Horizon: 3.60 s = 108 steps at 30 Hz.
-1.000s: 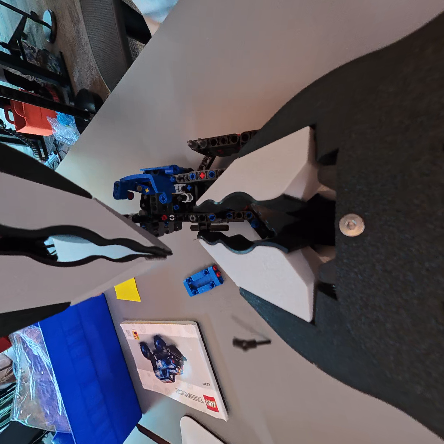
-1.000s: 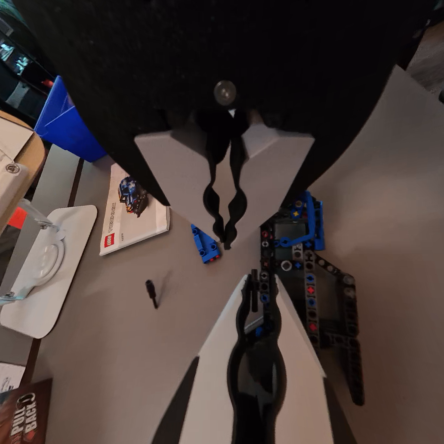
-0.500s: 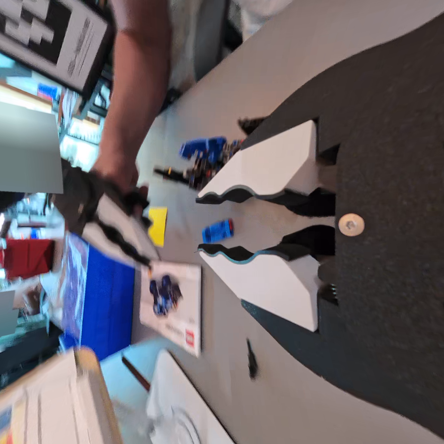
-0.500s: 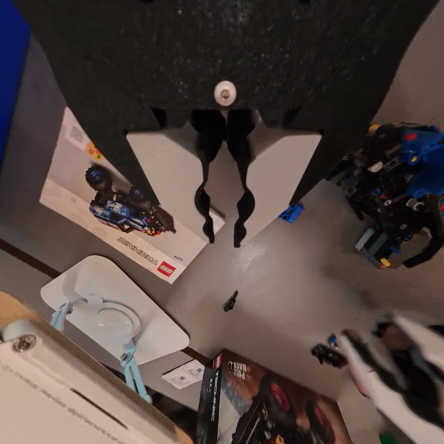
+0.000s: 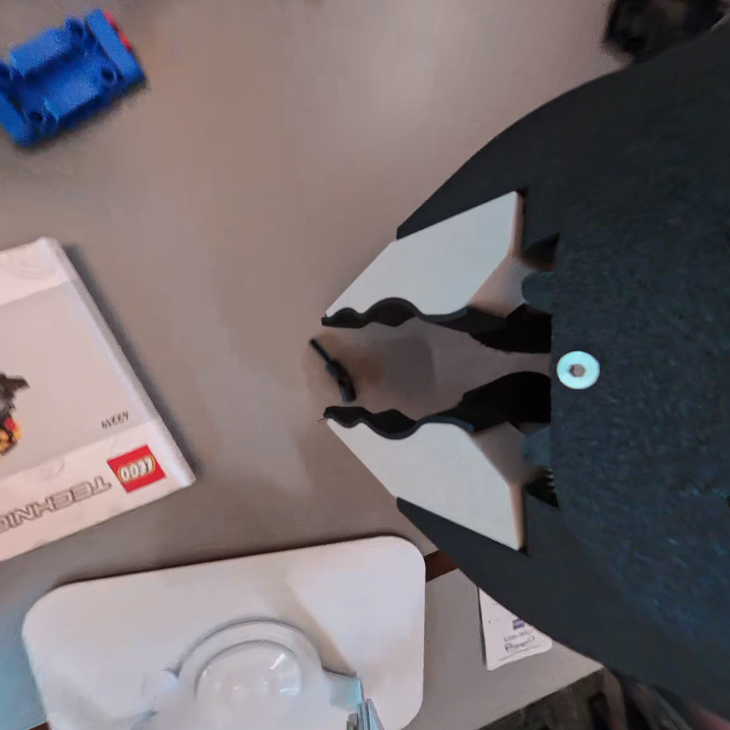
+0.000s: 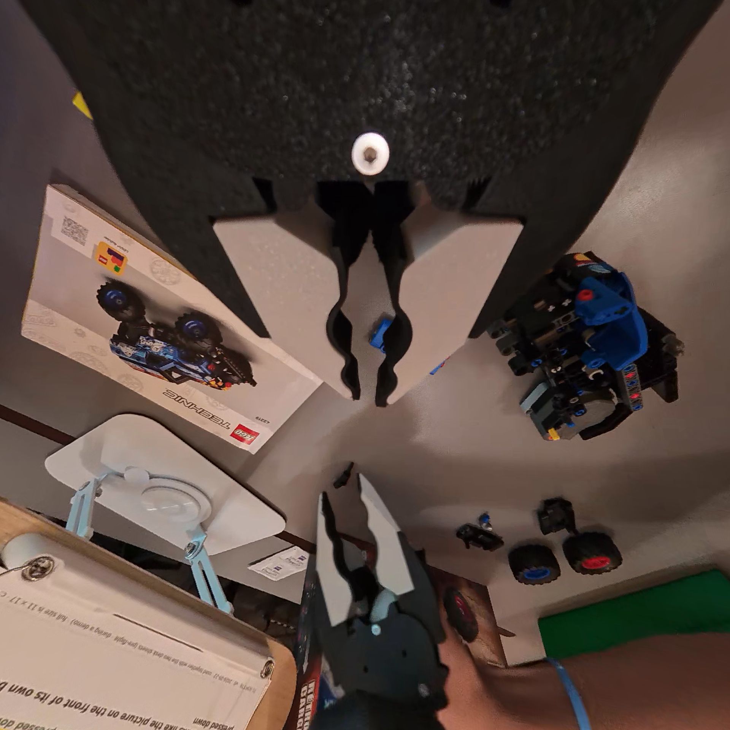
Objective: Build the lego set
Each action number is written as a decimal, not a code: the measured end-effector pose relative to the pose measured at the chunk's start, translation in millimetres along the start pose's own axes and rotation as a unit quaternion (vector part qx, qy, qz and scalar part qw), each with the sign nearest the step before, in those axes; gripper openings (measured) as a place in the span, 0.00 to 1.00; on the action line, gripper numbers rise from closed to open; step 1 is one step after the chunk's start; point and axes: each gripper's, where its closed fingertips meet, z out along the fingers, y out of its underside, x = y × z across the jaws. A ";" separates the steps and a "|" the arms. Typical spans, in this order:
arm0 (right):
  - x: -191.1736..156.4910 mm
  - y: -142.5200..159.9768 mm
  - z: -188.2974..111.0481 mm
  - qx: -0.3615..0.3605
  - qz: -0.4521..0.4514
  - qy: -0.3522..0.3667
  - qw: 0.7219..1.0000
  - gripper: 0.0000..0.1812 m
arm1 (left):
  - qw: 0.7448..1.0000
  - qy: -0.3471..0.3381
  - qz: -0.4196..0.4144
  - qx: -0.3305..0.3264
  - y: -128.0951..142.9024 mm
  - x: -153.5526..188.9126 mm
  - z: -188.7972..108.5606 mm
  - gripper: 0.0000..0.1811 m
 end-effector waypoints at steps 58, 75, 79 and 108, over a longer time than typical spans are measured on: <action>-319.3 -39.7 -91.6 0.240 0.254 -0.415 0.840 0.00 | 0.722 -0.107 -0.376 0.570 -130.3 390.5 -159.9 0.03; -315.6 -19.7 -75.5 0.159 0.101 -0.321 0.928 0.00 | 0.775 -0.044 -0.381 0.501 -135.8 381.3 -130.8 0.24; -318.8 -13.2 -72.0 0.145 0.124 -0.340 0.921 0.01 | 0.790 -0.068 -0.379 0.477 -127.3 381.7 -118.7 0.04; -326.5 -22.1 -81.5 0.175 0.224 -0.419 0.863 0.00 | 0.718 -0.086 -0.374 0.581 -122.4 393.2 -146.4 0.04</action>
